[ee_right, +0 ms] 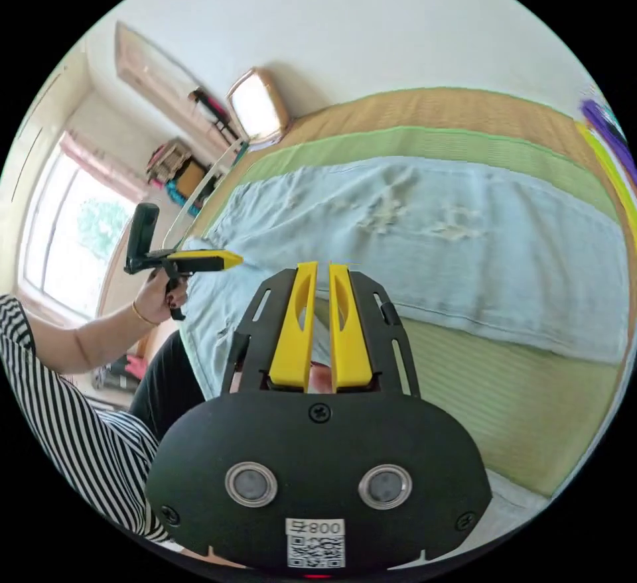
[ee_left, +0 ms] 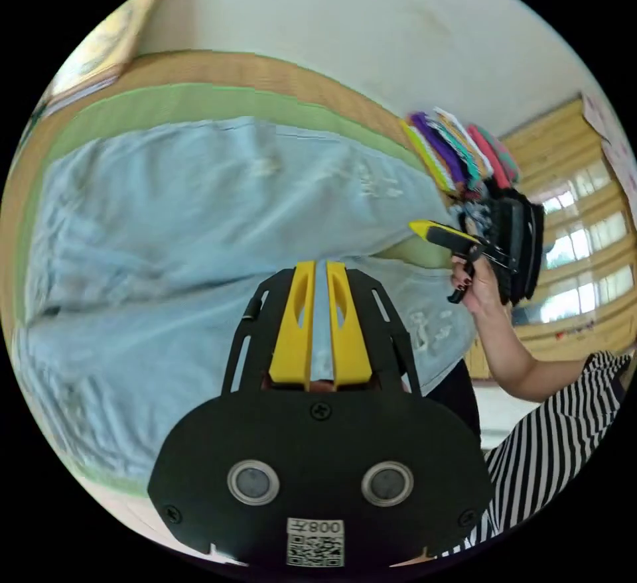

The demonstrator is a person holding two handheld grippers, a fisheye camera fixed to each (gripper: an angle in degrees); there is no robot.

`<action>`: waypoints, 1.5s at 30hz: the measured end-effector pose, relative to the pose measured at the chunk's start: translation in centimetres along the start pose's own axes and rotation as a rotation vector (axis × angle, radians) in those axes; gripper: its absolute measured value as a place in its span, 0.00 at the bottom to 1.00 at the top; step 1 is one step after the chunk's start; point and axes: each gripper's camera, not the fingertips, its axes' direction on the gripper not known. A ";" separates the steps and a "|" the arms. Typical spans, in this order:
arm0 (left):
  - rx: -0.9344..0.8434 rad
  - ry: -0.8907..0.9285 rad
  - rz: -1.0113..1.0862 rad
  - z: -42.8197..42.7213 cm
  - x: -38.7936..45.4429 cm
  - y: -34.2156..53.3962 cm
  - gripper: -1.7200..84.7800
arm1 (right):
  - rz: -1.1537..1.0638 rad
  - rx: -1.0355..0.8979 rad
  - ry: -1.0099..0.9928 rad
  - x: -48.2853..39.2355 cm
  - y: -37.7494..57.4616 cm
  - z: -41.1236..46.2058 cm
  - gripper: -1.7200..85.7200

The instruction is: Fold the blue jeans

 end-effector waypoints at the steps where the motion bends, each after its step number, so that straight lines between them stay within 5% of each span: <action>1: 0.033 0.006 -0.075 -2.0 -2.8 1.6 0.07 | -0.052 -0.042 -0.009 -2.1 -1.6 2.3 0.08; 9: 0.233 -0.071 -0.324 -10.0 -14.9 8.5 0.06 | -0.340 -0.213 -0.022 -15.1 -11.1 15.2 0.10; 24: 0.134 -0.045 -0.188 -13.5 -24.0 17.6 0.02 | -0.428 -0.375 0.369 -21.7 -28.1 36.7 0.05; 30: 0.127 -0.052 -0.141 -15.5 -26.2 20.7 0.02 | -0.448 -0.298 0.447 -22.4 -32.1 41.0 0.02; 36: 0.147 -0.021 -0.140 -17.5 -28.8 23.4 0.02 | -0.360 -0.310 0.367 -21.9 -34.9 43.0 0.02; 45: 0.137 -0.034 -0.134 -20.3 -31.8 26.4 0.02 | -0.520 -0.258 0.229 -28.2 -35.2 46.6 0.02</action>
